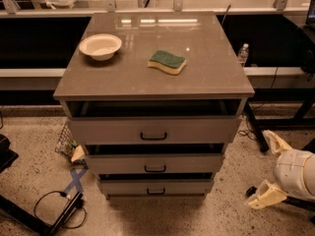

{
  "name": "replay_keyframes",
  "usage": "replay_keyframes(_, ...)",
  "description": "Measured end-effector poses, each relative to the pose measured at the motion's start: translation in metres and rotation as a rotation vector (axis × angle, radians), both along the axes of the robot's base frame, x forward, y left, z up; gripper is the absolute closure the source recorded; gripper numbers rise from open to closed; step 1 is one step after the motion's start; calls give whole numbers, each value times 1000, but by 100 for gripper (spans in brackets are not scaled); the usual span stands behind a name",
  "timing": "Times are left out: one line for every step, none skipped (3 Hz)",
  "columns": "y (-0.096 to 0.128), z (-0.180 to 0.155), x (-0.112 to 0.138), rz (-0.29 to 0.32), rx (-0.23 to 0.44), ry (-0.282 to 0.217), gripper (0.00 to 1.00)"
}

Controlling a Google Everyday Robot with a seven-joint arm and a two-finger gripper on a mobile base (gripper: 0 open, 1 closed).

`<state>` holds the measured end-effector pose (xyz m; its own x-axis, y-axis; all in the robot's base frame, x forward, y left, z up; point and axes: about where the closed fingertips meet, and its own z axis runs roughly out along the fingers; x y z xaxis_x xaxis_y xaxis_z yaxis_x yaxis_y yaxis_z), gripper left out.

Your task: Open middle drawer

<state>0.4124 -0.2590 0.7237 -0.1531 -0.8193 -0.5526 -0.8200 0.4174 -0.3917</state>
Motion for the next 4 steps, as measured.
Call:
replay_keyframes(3, -3, 0, 4, -1, 5, 0)
replay_keyframes(17, -34, 12, 0, -2, 20, 0)
replay_keyframes(58, -124, 33, 53, -4, 94, 0)
replay_keyframes(80, -178, 43, 92, -4, 136, 0)
